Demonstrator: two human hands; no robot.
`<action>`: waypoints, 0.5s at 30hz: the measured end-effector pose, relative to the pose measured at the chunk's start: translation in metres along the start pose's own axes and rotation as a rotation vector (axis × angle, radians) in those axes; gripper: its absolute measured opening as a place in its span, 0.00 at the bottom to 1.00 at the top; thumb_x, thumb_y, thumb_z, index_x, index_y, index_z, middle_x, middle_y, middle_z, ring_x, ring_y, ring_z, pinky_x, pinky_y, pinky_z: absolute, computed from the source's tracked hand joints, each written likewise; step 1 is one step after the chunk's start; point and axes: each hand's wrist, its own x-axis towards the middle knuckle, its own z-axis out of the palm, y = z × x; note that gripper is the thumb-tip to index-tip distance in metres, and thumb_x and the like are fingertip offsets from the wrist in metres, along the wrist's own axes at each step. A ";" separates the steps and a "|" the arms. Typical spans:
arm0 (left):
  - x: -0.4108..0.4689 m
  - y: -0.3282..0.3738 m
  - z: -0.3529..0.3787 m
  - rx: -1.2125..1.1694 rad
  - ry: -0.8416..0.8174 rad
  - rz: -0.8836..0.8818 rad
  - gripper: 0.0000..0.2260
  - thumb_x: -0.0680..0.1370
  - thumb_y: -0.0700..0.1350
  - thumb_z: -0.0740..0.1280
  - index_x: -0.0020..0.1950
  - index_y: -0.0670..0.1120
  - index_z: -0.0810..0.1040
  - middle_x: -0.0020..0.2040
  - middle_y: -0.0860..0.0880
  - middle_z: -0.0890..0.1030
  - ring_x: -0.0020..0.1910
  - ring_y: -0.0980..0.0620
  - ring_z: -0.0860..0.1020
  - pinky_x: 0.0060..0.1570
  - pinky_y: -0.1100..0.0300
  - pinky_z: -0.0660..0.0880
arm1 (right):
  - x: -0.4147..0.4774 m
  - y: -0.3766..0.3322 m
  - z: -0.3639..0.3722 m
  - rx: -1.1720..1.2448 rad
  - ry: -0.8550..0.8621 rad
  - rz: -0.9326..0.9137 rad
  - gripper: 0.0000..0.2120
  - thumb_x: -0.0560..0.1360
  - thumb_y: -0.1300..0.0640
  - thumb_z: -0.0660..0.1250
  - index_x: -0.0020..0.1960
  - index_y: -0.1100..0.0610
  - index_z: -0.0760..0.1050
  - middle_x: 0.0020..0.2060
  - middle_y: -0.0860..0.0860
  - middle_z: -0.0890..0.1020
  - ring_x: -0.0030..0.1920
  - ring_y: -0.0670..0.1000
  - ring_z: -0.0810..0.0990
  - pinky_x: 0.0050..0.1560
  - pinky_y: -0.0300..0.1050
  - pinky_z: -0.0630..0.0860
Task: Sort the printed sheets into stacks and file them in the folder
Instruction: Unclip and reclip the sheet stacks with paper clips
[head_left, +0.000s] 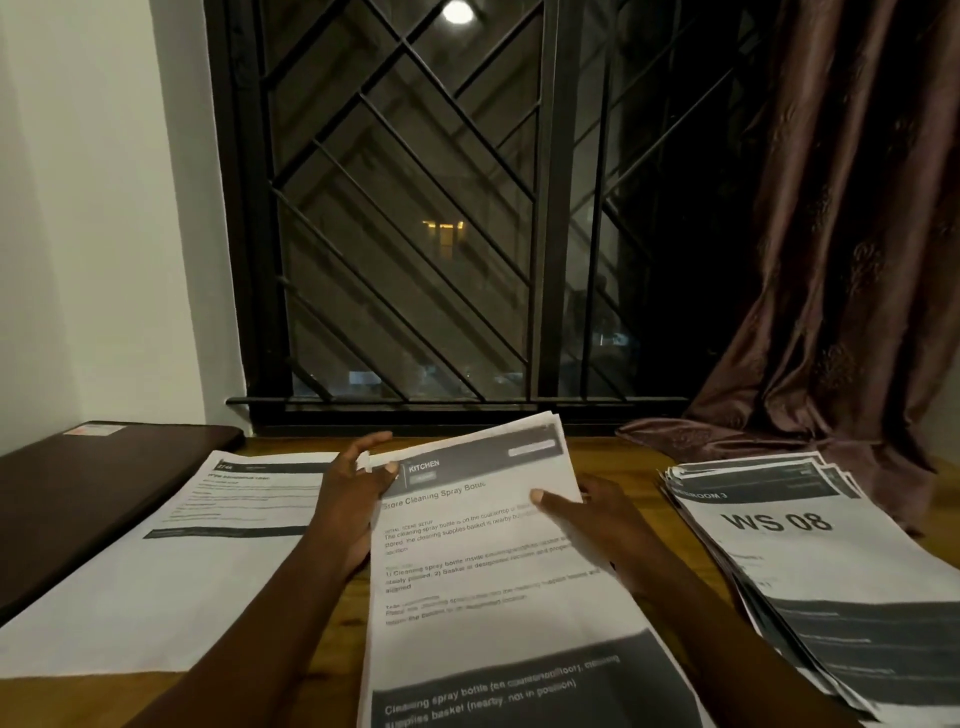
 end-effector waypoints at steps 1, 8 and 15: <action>0.000 0.001 0.001 -0.054 0.000 -0.017 0.17 0.77 0.36 0.67 0.61 0.54 0.75 0.57 0.39 0.79 0.48 0.38 0.83 0.50 0.36 0.78 | 0.004 0.002 0.000 0.036 0.020 0.021 0.13 0.73 0.44 0.69 0.46 0.54 0.79 0.37 0.47 0.83 0.39 0.51 0.82 0.39 0.45 0.79; -0.017 0.010 0.009 -0.047 -0.344 -0.249 0.16 0.76 0.39 0.69 0.64 0.44 0.75 0.58 0.39 0.81 0.57 0.36 0.80 0.60 0.36 0.73 | 0.007 -0.005 -0.006 0.321 0.232 0.052 0.13 0.76 0.46 0.66 0.51 0.55 0.81 0.46 0.53 0.85 0.47 0.55 0.84 0.51 0.52 0.80; -0.016 0.047 0.013 0.004 -0.237 0.010 0.14 0.77 0.40 0.66 0.63 0.45 0.76 0.59 0.42 0.82 0.56 0.40 0.81 0.59 0.39 0.74 | -0.013 -0.035 -0.023 0.509 -0.286 -0.004 0.14 0.78 0.56 0.64 0.63 0.56 0.75 0.54 0.55 0.83 0.53 0.56 0.83 0.55 0.54 0.79</action>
